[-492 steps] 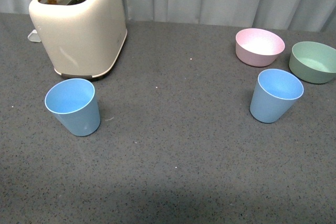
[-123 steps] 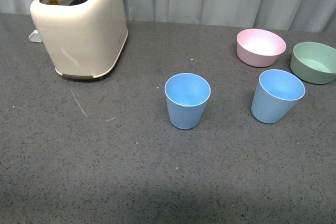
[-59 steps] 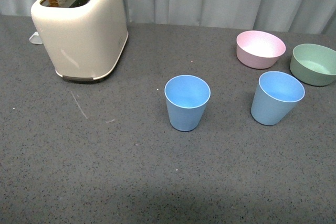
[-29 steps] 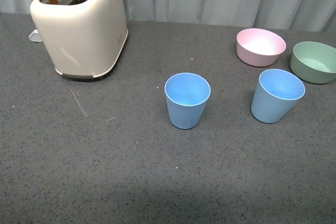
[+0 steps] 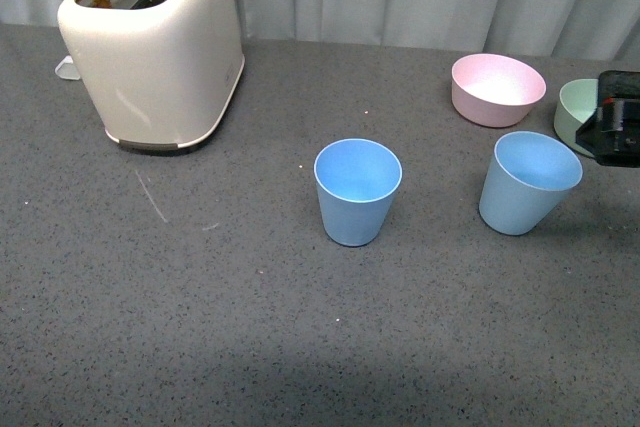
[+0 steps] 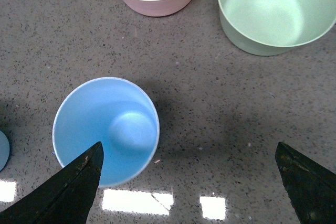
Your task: Stack blue cups with both arms
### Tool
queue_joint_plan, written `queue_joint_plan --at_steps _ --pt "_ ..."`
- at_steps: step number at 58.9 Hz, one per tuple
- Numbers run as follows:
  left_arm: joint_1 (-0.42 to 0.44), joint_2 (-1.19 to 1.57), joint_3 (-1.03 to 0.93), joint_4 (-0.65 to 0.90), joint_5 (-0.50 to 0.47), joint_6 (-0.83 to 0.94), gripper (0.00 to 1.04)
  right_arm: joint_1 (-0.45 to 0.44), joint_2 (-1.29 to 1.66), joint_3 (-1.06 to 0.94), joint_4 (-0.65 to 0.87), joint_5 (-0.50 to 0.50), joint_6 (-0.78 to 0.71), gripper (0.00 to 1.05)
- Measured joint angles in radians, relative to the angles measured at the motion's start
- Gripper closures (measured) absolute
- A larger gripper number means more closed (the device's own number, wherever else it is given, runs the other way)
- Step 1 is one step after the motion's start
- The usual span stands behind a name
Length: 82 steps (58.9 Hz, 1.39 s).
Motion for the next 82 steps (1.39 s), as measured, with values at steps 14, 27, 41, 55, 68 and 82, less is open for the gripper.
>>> queue_joint_plan --at_steps 14,27,41,55,68,82 --pt "0.000 0.000 0.000 0.000 0.000 0.000 0.07 0.027 0.165 0.166 -0.113 0.024 0.065 0.10" --pt "0.000 0.000 0.000 0.000 0.000 0.000 0.07 0.042 0.262 0.254 -0.200 0.029 0.136 0.18" --pt "0.000 0.000 0.000 0.000 0.000 0.000 0.07 0.056 0.298 0.293 -0.243 0.029 0.169 0.57" --pt "0.000 0.000 0.000 0.000 0.000 0.000 0.07 0.062 0.302 0.299 -0.262 0.029 0.182 0.95" --pt "0.000 0.000 0.000 0.000 0.000 0.000 0.07 0.060 0.290 0.301 -0.282 0.001 0.201 1.04" --pt "0.000 0.000 0.000 0.000 0.000 0.000 0.07 0.091 0.156 0.297 -0.327 -0.166 0.240 1.04"
